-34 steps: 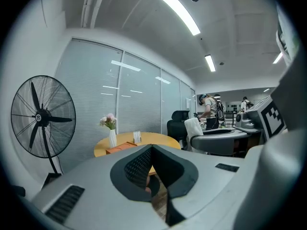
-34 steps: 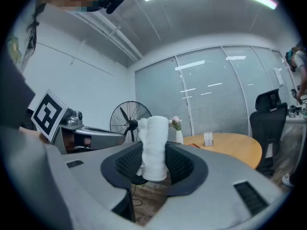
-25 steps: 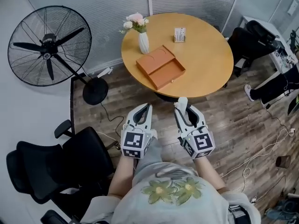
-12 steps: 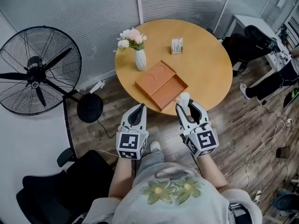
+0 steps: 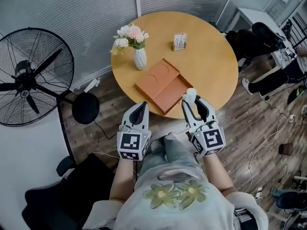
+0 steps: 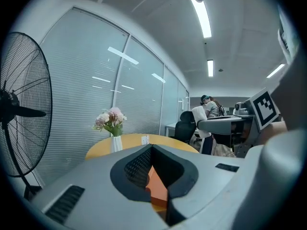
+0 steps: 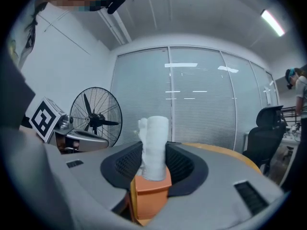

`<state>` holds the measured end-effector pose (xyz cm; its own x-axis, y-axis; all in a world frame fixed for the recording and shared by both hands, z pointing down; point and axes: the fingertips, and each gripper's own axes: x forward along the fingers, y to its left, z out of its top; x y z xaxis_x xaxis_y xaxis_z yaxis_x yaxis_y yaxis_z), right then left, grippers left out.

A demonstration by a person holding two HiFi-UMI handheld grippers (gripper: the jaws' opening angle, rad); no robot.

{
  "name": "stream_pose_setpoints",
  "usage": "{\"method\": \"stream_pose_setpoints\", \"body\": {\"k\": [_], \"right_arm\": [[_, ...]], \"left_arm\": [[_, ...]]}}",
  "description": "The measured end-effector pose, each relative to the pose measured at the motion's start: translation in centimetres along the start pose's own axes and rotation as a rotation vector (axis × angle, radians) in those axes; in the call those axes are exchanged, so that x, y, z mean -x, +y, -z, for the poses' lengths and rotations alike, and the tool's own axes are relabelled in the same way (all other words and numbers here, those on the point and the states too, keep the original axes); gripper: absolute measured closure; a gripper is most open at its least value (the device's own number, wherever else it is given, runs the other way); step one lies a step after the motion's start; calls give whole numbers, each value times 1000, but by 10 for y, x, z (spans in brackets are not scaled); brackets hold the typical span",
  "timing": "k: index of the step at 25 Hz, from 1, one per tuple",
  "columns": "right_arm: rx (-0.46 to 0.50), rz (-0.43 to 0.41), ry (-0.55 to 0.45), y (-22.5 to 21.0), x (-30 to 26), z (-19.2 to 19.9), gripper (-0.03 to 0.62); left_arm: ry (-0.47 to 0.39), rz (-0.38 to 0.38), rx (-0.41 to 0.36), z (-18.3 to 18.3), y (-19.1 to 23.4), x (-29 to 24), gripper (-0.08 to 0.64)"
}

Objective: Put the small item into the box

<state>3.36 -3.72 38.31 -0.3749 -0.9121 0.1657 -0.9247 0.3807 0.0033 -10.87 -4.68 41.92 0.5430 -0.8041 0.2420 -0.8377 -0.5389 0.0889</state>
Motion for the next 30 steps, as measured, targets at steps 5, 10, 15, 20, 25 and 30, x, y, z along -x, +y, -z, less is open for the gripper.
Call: {"method": "stream_pose_setpoints", "body": {"k": [5,10,15,20,25,30], "right_arm": [[21,21,16,-20,-21,2,439],[14,-13,56,-35,-47,17,436],[22,-67,106,-48,-74,30,436],[38,-141,160,-56,-92,48,436],[48,-164,179,-63,-101,55,436],[91,-216,230,-61,-107,69,436]], "left_arm": [[12,18,-6,-2,3,-27,558],[28,1,-17,-5,14,-55,558],[34,-16,-23,-14,26,-83,558],[42,-42,-6,-16,35,-104,558],[49,-55,-8,-16,38,-114,558],[58,-69,-13,-13,39,-115,558]]}}
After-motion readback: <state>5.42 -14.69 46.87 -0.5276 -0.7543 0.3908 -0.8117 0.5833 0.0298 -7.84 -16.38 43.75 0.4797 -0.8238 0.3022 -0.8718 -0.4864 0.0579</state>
